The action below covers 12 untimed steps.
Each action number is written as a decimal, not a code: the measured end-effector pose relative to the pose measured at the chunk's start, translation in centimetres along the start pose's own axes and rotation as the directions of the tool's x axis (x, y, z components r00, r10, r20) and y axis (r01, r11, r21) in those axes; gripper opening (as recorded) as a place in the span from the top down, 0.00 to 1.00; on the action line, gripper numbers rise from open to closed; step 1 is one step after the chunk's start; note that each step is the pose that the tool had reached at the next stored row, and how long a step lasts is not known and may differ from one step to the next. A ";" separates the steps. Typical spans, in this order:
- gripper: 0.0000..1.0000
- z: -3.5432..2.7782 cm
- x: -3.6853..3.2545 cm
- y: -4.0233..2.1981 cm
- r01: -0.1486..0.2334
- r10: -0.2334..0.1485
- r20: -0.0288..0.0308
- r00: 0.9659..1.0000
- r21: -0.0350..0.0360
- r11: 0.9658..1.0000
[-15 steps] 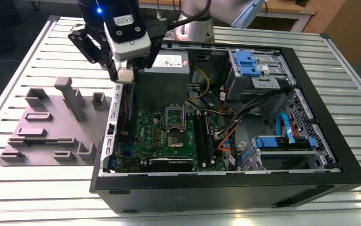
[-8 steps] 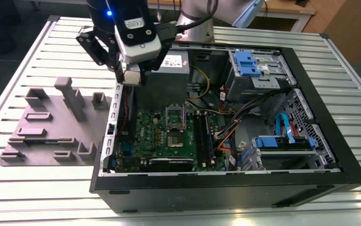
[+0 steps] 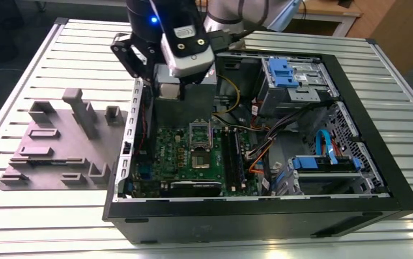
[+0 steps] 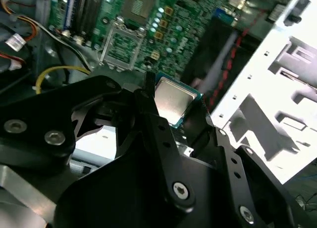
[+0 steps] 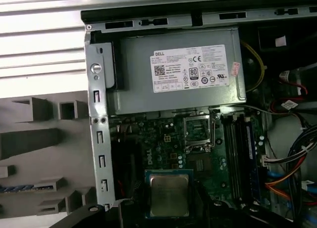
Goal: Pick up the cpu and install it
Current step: 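Pick up the cpu and move it towards the insertion slot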
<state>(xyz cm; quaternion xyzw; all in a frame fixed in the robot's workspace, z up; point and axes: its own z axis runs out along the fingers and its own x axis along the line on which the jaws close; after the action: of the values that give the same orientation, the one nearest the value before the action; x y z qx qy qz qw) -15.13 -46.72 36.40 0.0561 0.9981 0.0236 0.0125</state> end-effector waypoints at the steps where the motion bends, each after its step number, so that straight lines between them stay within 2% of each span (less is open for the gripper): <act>1: 0.53 0.04 -0.35 0.00 0.000 0.000 0.000 1.000 0.000 1.000; 3: 0.53 0.17 -0.86 -0.08 0.000 0.000 0.000 1.000 0.000 1.000; 12: 0.53 0.68 -2.37 -0.96 -0.002 0.002 0.000 1.000 0.000 1.000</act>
<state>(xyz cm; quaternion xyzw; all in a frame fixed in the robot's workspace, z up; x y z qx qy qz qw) -12.86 -47.91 35.72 0.0568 0.9980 0.0236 0.0125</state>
